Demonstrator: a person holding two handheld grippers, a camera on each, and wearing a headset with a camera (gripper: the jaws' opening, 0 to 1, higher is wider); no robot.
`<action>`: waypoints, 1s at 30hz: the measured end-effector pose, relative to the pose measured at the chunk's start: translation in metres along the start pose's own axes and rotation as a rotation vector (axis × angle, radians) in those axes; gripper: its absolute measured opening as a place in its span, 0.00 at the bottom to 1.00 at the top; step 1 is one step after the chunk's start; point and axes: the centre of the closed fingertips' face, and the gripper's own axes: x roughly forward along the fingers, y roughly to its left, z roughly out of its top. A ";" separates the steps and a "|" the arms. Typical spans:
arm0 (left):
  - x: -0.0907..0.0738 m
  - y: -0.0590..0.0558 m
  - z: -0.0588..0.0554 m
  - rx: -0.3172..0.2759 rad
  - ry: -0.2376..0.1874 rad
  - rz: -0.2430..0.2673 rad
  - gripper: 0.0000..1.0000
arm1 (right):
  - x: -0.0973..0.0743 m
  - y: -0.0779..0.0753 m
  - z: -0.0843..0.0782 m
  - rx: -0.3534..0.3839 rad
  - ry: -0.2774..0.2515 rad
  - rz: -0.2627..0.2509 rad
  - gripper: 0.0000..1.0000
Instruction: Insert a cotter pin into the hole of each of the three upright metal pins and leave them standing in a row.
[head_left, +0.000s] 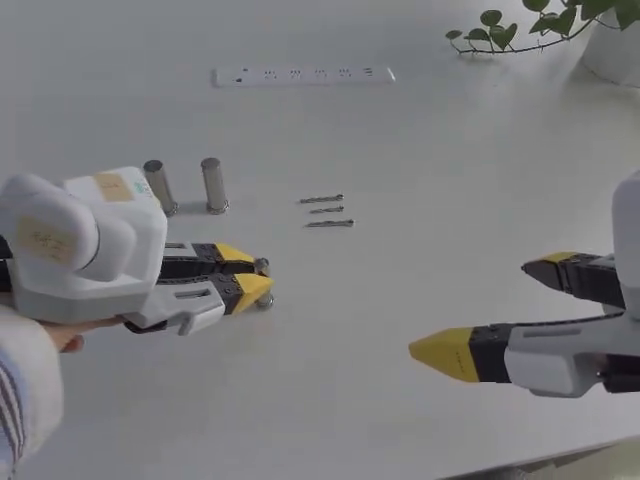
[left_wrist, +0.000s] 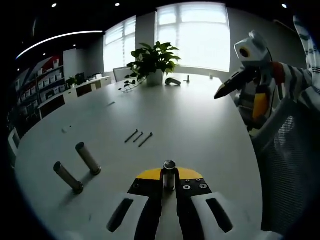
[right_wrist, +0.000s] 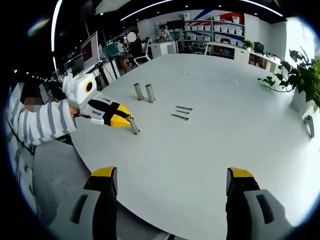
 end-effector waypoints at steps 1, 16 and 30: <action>0.000 -0.001 0.001 0.001 -0.003 -0.001 0.05 | 0.000 0.000 0.000 0.001 -0.001 0.001 0.89; -0.003 -0.004 0.005 -0.023 -0.017 -0.003 0.06 | 0.000 0.003 0.000 -0.004 -0.002 0.011 0.88; -0.014 -0.002 0.018 -0.029 -0.060 0.005 0.12 | -0.001 0.005 0.004 -0.003 -0.015 0.020 0.88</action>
